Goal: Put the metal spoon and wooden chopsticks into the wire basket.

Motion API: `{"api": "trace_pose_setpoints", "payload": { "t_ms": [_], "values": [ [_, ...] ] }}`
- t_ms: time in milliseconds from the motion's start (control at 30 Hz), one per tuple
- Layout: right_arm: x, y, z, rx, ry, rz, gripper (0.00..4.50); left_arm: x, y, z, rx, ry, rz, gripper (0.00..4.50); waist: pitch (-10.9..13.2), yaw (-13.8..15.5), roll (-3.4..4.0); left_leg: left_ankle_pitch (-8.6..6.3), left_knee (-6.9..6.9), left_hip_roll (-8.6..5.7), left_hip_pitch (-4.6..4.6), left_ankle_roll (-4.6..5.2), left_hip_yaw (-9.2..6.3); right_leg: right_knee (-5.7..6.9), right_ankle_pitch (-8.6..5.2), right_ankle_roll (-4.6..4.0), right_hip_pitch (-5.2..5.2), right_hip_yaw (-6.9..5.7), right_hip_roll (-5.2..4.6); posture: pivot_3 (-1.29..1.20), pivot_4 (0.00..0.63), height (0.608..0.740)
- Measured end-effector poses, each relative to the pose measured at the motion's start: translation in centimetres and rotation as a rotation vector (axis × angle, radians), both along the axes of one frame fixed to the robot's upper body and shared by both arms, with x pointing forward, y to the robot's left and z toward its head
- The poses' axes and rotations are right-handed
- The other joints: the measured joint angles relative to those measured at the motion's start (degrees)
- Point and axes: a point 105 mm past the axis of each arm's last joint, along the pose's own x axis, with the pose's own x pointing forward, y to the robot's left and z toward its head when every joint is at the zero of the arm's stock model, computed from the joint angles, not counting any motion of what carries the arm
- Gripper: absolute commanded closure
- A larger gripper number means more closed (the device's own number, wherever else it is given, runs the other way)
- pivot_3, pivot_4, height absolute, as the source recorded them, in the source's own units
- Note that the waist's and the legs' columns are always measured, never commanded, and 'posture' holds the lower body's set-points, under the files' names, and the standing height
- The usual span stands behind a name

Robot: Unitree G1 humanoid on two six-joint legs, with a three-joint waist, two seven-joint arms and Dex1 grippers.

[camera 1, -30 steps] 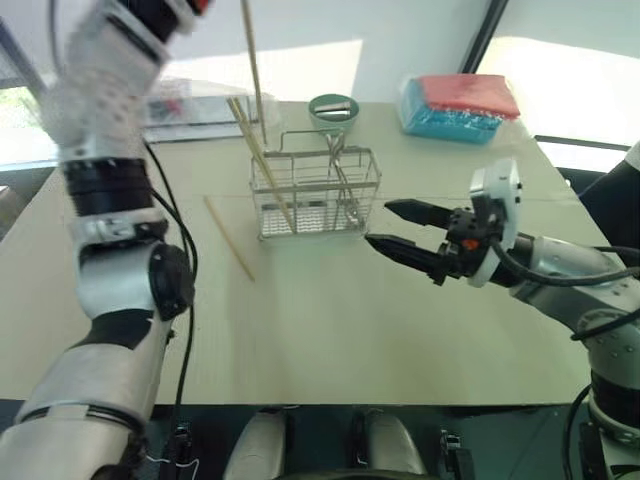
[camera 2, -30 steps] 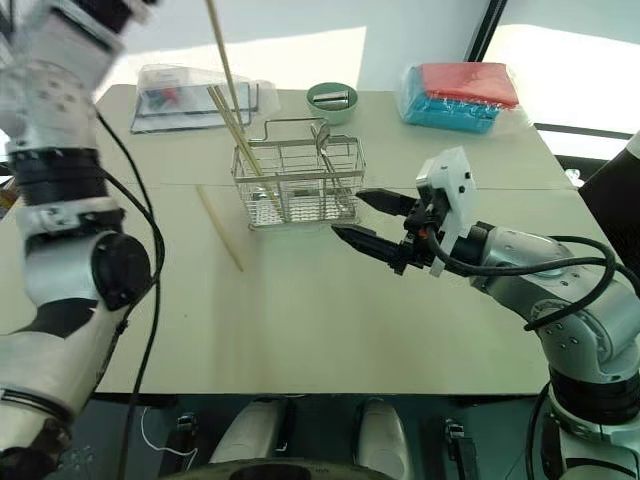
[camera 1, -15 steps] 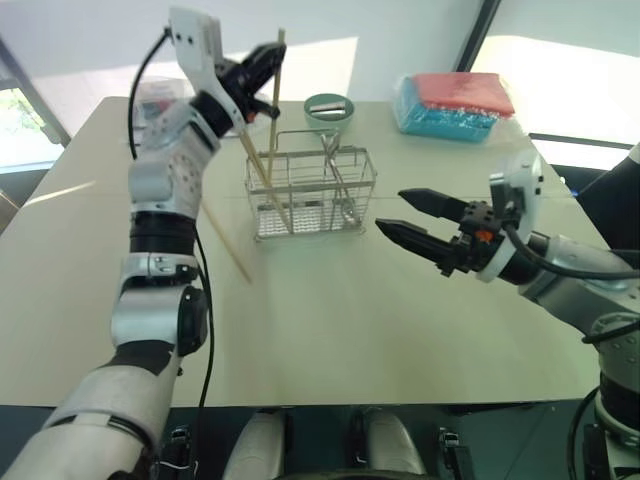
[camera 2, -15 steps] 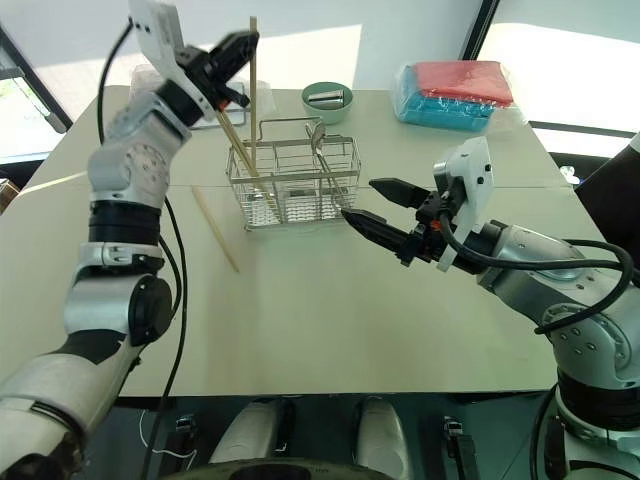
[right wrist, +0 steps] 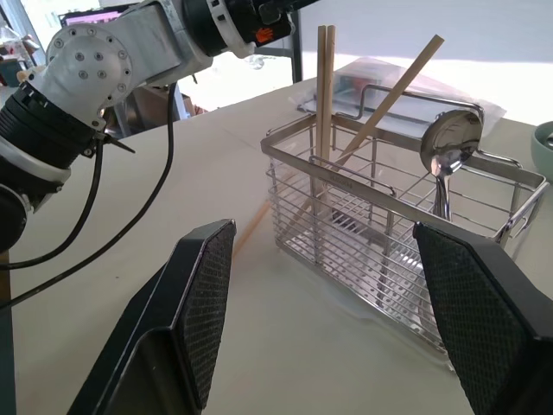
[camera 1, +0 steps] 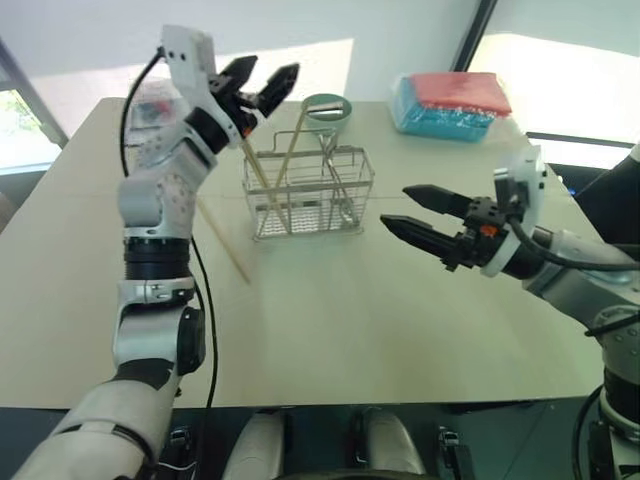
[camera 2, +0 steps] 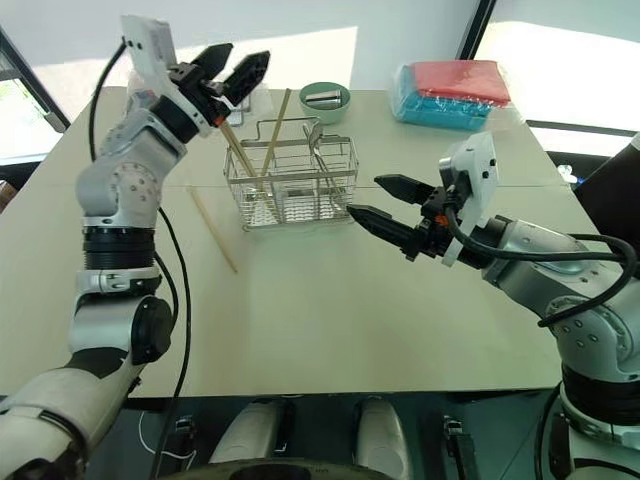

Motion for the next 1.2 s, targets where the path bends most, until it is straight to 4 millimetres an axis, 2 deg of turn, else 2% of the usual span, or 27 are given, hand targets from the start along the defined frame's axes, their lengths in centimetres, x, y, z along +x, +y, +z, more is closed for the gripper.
{"api": "trace_pose_setpoints", "payload": {
  "t_ms": [33, 100, 200, 233, 267, 300, 367, 400, 500, 667, 833, 867, 1000, 1200],
  "values": [
    [0.1, 0.1, -0.1, -0.004, 0.004, 0.005, 1.10, 0.1, 0.7, 0.5, -0.013, 0.007, 0.029, 0.03, 0.00, 0.01, 0.00, 0.00, 0.01, 0.00, 0.00, 0.00, -0.01, 0.01, 0.00, 0.00, 0.00, 0.00, 0.01, 0.00, 0.150, 0.667],
    [0.2, 0.4, -0.4, -0.016, 0.011, 0.018, 1.10, 0.4, 2.8, 2.7, -0.071, 0.016, 0.138, 0.03, 0.02, 0.04, -0.03, 0.00, 0.01, 0.00, -0.02, 0.00, -0.03, 0.00, 0.00, 0.00, -0.01, 0.00, 0.02, 0.00, 0.150, 0.667],
    [0.3, 0.8, -0.6, -0.038, 0.000, 0.044, 1.10, 0.9, 6.9, 5.2, -0.149, 0.086, 0.345, 0.03, 0.01, 0.00, -0.02, 0.00, -0.01, -0.02, 0.04, 0.00, -0.02, 0.00, -0.01, 0.02, 0.03, 0.00, 0.03, 0.00, 0.150, 0.667],
    [0.3, 0.9, -0.6, -0.047, -0.007, 0.052, 1.10, 1.3, 8.1, 4.7, -0.146, 0.154, 0.420, 0.03, -0.04, 0.01, 0.05, 0.00, -0.04, -0.04, 0.07, 0.01, -0.02, 0.00, -0.01, 0.03, 0.07, 0.00, 0.03, 0.00, 0.150, 0.667],
    [0.3, 0.9, -0.7, -0.059, -0.011, 0.059, 1.10, 1.8, 9.5, 3.4, -0.144, 0.260, 0.494, 0.03, -0.08, -0.01, 0.11, -0.01, -0.04, -0.05, 0.13, 0.01, -0.01, 0.02, -0.04, 0.07, 0.12, 0.01, 0.03, 0.00, 0.150, 0.667],
    [0.4, 0.9, -0.9, -0.074, -0.013, 0.063, 1.10, 2.2, 10.8, 1.4, -0.136, 0.390, 0.559, 0.03, -0.10, -0.02, 0.15, -0.01, -0.05, -0.06, 0.20, 0.02, -0.01, 0.04, -0.05, 0.10, 0.16, 0.01, 0.03, 0.00, 0.150, 0.667],
    [0.5, 0.9, -1.2, -0.092, -0.016, 0.075, 1.10, 2.6, 12.5, -4.8, -0.113, 0.699, 0.645, 0.03, -0.06, 0.02, 0.05, 0.00, -0.04, -0.04, 0.21, 0.01, -0.04, 0.09, -0.07, 0.13, 0.15, 0.00, 0.07, 0.00, 0.150, 0.667],
    [0.5, 1.0, -1.3, -0.097, -0.021, 0.078, 1.10, 2.5, 12.6, -7.4, -0.093, 0.806, 0.662, 0.03, -0.01, 0.14, -0.05, 0.01, 0.01, -0.04, 0.15, -0.01, -0.08, 0.13, -0.07, 0.12, 0.12, -0.01, 0.07, 0.00, 0.150, 0.667],
    [0.6, 1.0, -1.4, -0.110, -0.027, 0.080, 1.10, 2.3, 11.8, -11.7, -0.055, 0.982, 0.667, 0.03, 0.06, 0.25, -0.31, 0.03, 0.05, -0.08, 0.00, -0.08, -0.12, 0.09, -0.05, 0.11, 0.04, -0.01, 0.03, 0.00, 0.150, 0.667],
    [0.6, 1.2, -1.7, -0.116, -0.028, 0.087, 1.10, 2.8, 9.6, -14.3, -0.023, 1.058, 0.622, 0.03, 0.06, 0.14, -0.29, 0.08, -0.06, -0.10, 0.00, -0.23, -0.07, 0.04, -0.05, 0.10, -0.03, 0.01, -0.05, 0.00, 0.150, 0.667],
    [0.7, 1.3, -1.7, -0.112, -0.031, 0.085, 1.10, 2.8, 9.2, -17.9, -0.029, 1.172, 0.674, 0.03, 0.06, 0.02, -0.28, 0.13, -0.10, -0.05, 0.01, -0.31, -0.04, 0.08, -0.05, 0.11, -0.10, 0.00, -0.04, 0.00, 0.150, 0.667],
    [0.7, 1.3, -1.7, -0.111, -0.031, 0.085, 1.10, 2.7, 9.4, -18.4, -0.031, 1.192, 0.695, 0.03, 0.06, 0.03, -0.28, 0.13, -0.10, -0.04, 0.01, -0.30, -0.04, 0.09, -0.04, 0.11, -0.10, 0.00, -0.04, 0.00, 0.150, 0.667],
    [0.6, 1.3, -1.8, -0.112, -0.031, 0.079, 1.10, 3.2, 9.8, -18.3, -0.063, 1.188, 0.758, 0.03, 0.04, 0.18, -0.27, 0.13, -0.09, -0.08, 0.01, -0.31, -0.01, 0.10, -0.04, 0.12, -0.09, -0.01, -0.11, 0.00, 0.150, 0.667],
    [-0.1, 1.3, -2.6, -0.127, -0.012, 0.092, 1.10, 3.8, 9.3, -18.6, -0.059, 1.171, 0.777, 0.03, 0.03, 0.31, -0.27, 0.12, -0.07, -0.17, 0.02, -0.30, 0.02, 0.10, -0.04, 0.13, -0.04, -0.05, -0.23, 0.00, 0.150, 0.667]
  ]
}}
